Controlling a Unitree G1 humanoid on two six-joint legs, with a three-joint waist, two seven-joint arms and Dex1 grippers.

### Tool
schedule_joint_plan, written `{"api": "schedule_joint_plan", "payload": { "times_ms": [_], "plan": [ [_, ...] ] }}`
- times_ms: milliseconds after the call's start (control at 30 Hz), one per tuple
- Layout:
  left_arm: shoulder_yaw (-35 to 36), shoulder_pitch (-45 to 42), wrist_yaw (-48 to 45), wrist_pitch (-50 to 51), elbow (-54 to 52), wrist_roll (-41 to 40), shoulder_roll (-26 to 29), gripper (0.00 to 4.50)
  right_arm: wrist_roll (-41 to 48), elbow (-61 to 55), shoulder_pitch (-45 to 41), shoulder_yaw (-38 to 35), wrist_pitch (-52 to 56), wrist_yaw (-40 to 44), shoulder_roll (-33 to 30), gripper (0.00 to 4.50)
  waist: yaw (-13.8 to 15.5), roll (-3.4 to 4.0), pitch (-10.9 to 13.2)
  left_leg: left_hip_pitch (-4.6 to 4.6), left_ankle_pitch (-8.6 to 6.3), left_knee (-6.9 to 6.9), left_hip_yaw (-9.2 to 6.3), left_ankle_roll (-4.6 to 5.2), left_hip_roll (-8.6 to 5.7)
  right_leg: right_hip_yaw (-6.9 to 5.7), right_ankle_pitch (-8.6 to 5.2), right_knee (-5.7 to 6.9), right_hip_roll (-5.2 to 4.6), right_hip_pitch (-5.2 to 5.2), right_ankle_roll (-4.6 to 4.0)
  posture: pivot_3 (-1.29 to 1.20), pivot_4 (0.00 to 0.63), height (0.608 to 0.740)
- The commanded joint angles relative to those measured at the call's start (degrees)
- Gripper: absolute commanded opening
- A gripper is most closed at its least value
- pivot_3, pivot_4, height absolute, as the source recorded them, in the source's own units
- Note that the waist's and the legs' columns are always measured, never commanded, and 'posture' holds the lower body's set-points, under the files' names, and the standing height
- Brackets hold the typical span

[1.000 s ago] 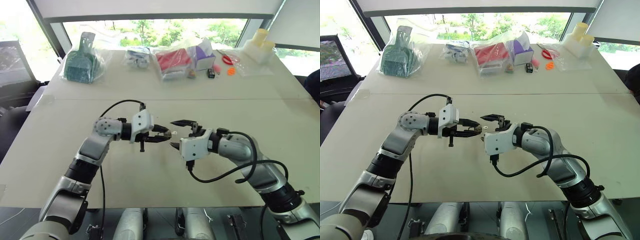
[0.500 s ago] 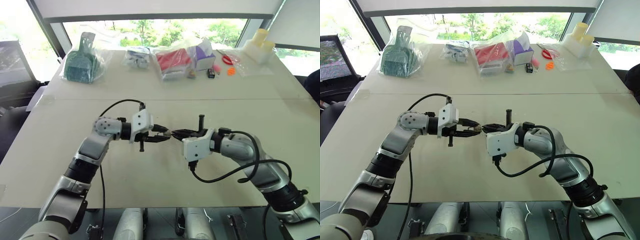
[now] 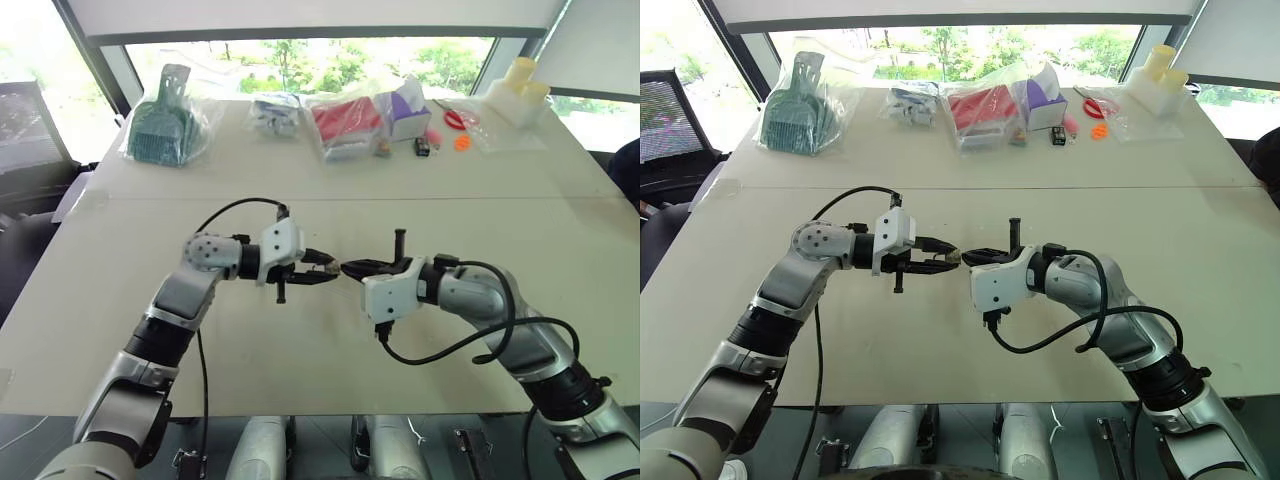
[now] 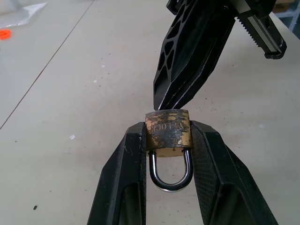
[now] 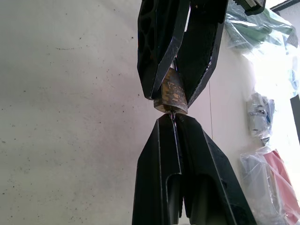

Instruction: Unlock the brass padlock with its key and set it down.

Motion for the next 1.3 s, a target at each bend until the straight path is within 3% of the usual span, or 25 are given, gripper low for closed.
{"api": "schedule_joint_plan", "payload": {
  "times_ms": [33, 433, 533, 700, 833, 933, 1133, 1300],
  "plan": [
    [-0.34, 0.12, -0.12, -4.77, -1.83, 1.07, 0.39, 0.72, 3.78, -0.99, -0.98, -1.48, 4.05, 2.00, 1.02, 0.04, 0.04, 0.00, 0.00, 0.00, 0.00, 0.00, 0.00, 0.00, 0.00, 0.00, 0.00, 0.00, 0.00, 0.00, 0.00, 0.00, 0.150, 0.740],
    [-1.96, -1.08, 4.57, -28.65, 4.13, 10.01, 0.35, 0.72, 17.71, -7.69, -4.11, -2.43, 27.14, 11.68, 1.19, 0.04, 0.12, 0.01, 0.00, 0.00, 0.00, 0.00, 0.00, 0.00, 0.02, 0.00, 0.01, 0.01, -0.01, 0.00, -0.01, 0.00, 0.150, 0.740],
    [-1.72, -0.53, 3.96, -25.03, 3.99, 7.97, 0.21, 0.72, 16.17, -7.25, -4.73, -2.15, 24.94, 10.30, 1.00, 0.04, 0.08, 0.01, 0.00, 0.00, 0.00, 0.00, 0.00, 0.00, 0.02, 0.00, 0.01, 0.01, -0.01, 0.00, -0.01, 0.00, 0.150, 0.740],
    [-0.89, 0.73, 2.97, -10.34, 0.62, 1.79, -0.54, 0.72, 4.61, -2.11, -3.02, 0.36, 7.17, 3.83, -3.25, 0.04, 0.05, 0.01, 0.00, 0.00, 0.00, 0.00, 0.02, 0.00, 0.00, -0.01, 0.01, 0.01, -0.01, 0.00, 0.02, 0.00, 0.150, 0.740],
    [-0.52, 0.88, 2.73, -3.36, -1.20, -1.18, -0.84, 0.72, 2.07, -0.81, -1.37, -0.77, 1.07, 0.51, -4.44, 0.04, 0.00, 0.01, 0.00, 0.00, 0.00, 0.00, 0.04, 0.00, 0.00, 0.00, 0.00, 0.01, -0.01, 0.00, 0.04, 0.00, 0.150, 0.740],
    [0.06, 0.46, 1.61, 2.03, -2.87, -4.48, -0.89, 0.72, 1.23, 0.02, -1.41, -1.65, -2.62, -2.17, -3.94, 0.98, -0.01, 0.01, 0.00, 0.00, 0.00, 0.00, 0.04, -0.01, 0.00, -0.01, 0.01, 0.04, 0.00, -0.01, 0.03, 0.00, 0.150, 0.740],
    [0.64, -0.44, -1.27, 6.47, -3.30, -7.39, -0.06, 0.72, -0.85, 2.13, -1.92, -1.40, -11.70, -6.63, -2.75, 3.87, -0.05, 0.01, 0.00, 0.01, 0.01, 0.00, 0.03, -0.01, 0.00, 0.00, 0.00, 0.05, 0.01, -0.01, 0.03, 0.00, 0.150, 0.740],
    [1.46, -1.43, -2.01, 8.17, -2.71, -8.36, 0.05, 0.72, -0.59, 3.84, -2.62, -1.38, -17.19, -7.69, -2.15, 3.87, 0.04, 0.01, 0.00, 0.01, 0.01, 0.01, 0.03, -0.01, 0.00, 0.01, 0.00, 0.04, 0.00, 0.00, 0.02, 0.00, 0.150, 0.740]
  ]
}}
